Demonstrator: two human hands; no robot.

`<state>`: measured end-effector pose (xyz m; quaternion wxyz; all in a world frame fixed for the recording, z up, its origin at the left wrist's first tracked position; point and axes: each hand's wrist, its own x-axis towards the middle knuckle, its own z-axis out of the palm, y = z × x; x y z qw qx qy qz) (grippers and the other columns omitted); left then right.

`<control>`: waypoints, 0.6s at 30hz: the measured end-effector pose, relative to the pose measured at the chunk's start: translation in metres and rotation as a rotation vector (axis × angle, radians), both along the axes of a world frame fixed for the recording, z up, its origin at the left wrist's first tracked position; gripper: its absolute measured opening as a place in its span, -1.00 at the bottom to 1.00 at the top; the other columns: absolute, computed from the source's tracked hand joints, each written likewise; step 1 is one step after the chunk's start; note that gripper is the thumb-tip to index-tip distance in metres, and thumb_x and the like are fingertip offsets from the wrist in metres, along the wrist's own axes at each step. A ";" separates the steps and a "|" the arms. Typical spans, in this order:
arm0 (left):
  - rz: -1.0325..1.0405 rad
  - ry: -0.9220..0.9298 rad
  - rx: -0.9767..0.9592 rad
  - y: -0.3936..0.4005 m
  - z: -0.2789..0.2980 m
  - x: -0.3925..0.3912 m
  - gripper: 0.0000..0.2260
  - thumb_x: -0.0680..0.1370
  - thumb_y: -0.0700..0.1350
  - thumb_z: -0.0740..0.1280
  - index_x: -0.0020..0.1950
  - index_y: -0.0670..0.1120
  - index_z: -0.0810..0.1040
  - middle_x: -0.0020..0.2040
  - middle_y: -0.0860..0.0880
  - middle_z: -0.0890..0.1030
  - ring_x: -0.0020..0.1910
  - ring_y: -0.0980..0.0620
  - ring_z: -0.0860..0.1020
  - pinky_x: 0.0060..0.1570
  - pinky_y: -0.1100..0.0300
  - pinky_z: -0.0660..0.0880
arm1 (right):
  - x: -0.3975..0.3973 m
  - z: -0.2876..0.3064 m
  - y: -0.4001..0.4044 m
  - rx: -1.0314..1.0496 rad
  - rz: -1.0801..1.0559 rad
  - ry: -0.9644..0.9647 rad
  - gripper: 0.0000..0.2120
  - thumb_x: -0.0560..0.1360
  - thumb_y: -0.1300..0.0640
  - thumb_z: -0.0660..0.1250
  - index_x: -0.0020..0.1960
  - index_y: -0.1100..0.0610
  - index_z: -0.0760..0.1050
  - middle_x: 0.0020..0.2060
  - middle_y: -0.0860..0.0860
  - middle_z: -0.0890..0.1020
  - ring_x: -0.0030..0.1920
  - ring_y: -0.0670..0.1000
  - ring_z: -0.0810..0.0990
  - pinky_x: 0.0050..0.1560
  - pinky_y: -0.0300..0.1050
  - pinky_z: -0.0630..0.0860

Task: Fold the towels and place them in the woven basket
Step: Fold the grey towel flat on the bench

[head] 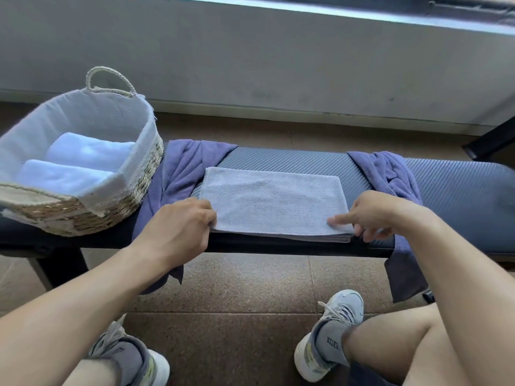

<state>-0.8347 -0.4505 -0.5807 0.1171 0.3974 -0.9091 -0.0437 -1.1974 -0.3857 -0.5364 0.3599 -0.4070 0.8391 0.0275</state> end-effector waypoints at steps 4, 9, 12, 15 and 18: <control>0.015 0.058 -0.020 0.000 0.001 -0.005 -0.69 0.45 -0.07 0.05 -0.29 -0.04 0.58 -0.21 0.06 0.61 -0.18 -0.06 0.56 -0.23 0.05 0.51 | 0.004 -0.008 -0.008 -0.059 -0.021 0.057 -0.30 0.34 -0.40 0.47 -0.05 0.28 0.57 -0.24 0.15 0.70 -0.31 0.12 0.63 -0.37 -0.12 0.55; 0.015 0.080 -0.064 -0.006 -0.007 -0.011 -0.74 0.53 -0.06 0.14 -0.02 -0.11 0.60 0.19 -0.07 0.62 0.19 -0.12 0.56 0.17 -0.03 0.51 | 0.012 -0.008 -0.011 -0.107 0.000 0.216 -0.22 0.32 -0.44 0.44 0.17 0.21 0.49 -0.11 0.15 0.71 -0.18 0.17 0.67 -0.11 0.09 0.64; 0.009 0.046 -0.017 -0.009 -0.012 -0.016 -0.60 0.62 0.04 0.16 0.36 -0.11 0.54 0.49 -0.12 0.44 0.52 -0.11 0.34 0.50 -0.05 0.28 | 0.027 -0.016 -0.012 -0.366 0.068 0.431 -0.13 0.49 -0.35 0.32 0.59 0.07 0.10 0.47 0.11 0.36 0.45 0.18 0.36 0.35 0.17 0.37; 0.011 -0.007 0.029 -0.012 -0.015 -0.026 -0.46 0.64 0.14 0.01 0.51 -0.09 0.41 0.59 -0.10 0.30 0.61 -0.07 0.16 0.59 -0.04 0.08 | 0.048 -0.026 -0.016 -0.665 0.232 0.397 -0.29 0.63 -0.20 0.18 0.65 0.03 -0.01 0.62 0.03 0.11 0.61 0.06 0.03 0.58 0.07 0.06; 0.017 0.000 0.063 -0.015 -0.013 -0.037 -0.45 0.64 0.14 -0.05 0.55 -0.07 0.35 0.62 -0.06 0.22 0.63 -0.01 0.07 0.61 0.01 -0.03 | 0.059 -0.043 -0.020 -0.569 0.359 0.350 -0.30 0.65 -0.28 0.03 0.66 -0.02 -0.09 0.65 -0.05 -0.07 0.63 0.00 -0.17 0.62 0.03 -0.13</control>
